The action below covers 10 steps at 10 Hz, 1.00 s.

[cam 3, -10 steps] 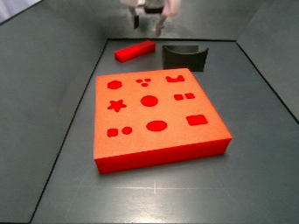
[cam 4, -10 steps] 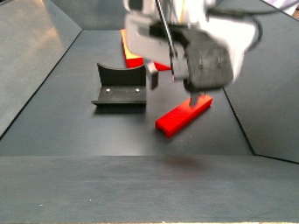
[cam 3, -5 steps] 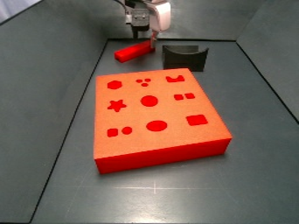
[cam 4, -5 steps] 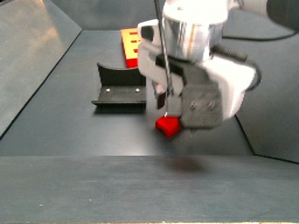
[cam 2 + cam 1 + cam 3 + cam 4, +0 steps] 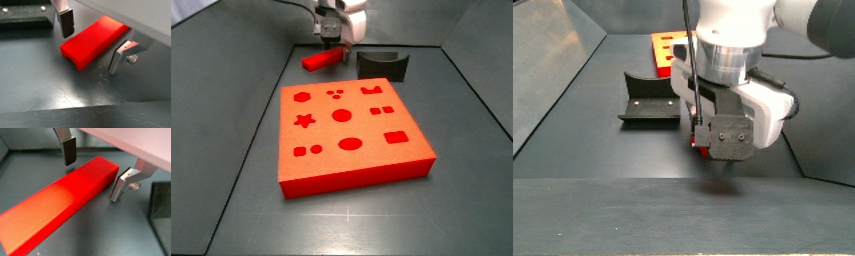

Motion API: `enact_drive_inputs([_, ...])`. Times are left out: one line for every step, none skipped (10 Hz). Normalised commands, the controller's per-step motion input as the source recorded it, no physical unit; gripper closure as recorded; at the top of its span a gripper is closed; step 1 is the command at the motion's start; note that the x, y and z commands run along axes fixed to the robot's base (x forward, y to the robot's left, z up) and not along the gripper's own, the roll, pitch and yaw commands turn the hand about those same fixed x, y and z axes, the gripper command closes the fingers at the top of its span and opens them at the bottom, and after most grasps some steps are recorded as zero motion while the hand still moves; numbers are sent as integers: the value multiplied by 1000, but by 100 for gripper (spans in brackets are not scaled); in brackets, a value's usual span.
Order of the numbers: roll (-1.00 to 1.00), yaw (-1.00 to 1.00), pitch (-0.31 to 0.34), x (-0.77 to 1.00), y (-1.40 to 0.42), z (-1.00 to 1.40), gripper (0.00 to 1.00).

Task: Pick up the arch object. Move up. Place the arch object on the fixture. Regrasp the arch object. Rotate the arch object. Move to above the board. Insert the arch object.
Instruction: Pick up the arch object.

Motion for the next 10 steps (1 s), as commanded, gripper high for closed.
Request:
enact_drive_inputs([-336, -109, -206, -117, 0, -360, 0])
enact_drive_inputs([-29, 0, -69, -6, 0, -9, 0])
enact_drive_inputs([9, -11, 0, 0, 9, 0, 0])
enact_drive_inputs([0, 0, 0, 0, 0, 0, 0])
enact_drive_inputs([0, 0, 0, 0, 0, 0, 100])
enact_drive_inputs([0, 0, 0, 0, 0, 0, 100])
enact_drive_inputs([0, 0, 0, 0, 0, 0, 100])
enact_drive_inputs([0, 0, 0, 0, 0, 0, 100])
enact_drive_inputs([0, 0, 0, 0, 0, 0, 100])
enact_drive_inputs([0, 0, 0, 0, 0, 0, 100])
